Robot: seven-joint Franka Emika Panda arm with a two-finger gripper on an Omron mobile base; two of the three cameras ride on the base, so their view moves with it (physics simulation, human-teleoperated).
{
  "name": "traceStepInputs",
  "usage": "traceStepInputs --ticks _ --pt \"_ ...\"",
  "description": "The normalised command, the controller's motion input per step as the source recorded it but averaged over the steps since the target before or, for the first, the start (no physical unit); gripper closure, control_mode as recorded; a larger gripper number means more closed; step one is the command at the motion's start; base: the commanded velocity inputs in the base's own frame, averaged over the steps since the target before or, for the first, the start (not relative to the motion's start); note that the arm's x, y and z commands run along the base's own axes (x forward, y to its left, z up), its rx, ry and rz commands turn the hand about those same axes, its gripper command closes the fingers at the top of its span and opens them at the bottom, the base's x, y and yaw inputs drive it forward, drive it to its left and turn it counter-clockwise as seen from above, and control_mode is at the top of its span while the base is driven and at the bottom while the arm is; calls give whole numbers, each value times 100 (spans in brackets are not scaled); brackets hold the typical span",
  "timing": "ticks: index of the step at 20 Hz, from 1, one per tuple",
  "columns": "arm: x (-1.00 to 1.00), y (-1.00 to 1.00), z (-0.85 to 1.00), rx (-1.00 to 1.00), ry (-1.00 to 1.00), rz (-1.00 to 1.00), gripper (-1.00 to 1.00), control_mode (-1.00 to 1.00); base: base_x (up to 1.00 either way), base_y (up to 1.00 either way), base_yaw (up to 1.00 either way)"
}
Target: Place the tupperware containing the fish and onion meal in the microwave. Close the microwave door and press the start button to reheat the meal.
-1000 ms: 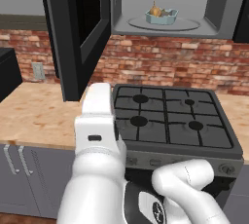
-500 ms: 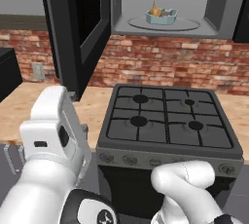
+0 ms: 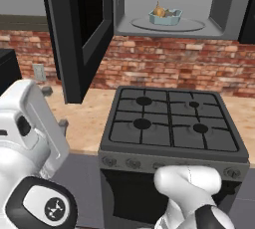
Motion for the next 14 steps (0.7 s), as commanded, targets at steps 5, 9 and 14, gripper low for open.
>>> traceStepInputs --ticks 5,9,14 --pt "47 42 0 0 0 -10 -100 -100 0 0 0" --pt "51 28 0 0 0 -11 -100 -100 0 0 0" --pt "49 0 0 0 0 -21 -100 -100 0 0 0"
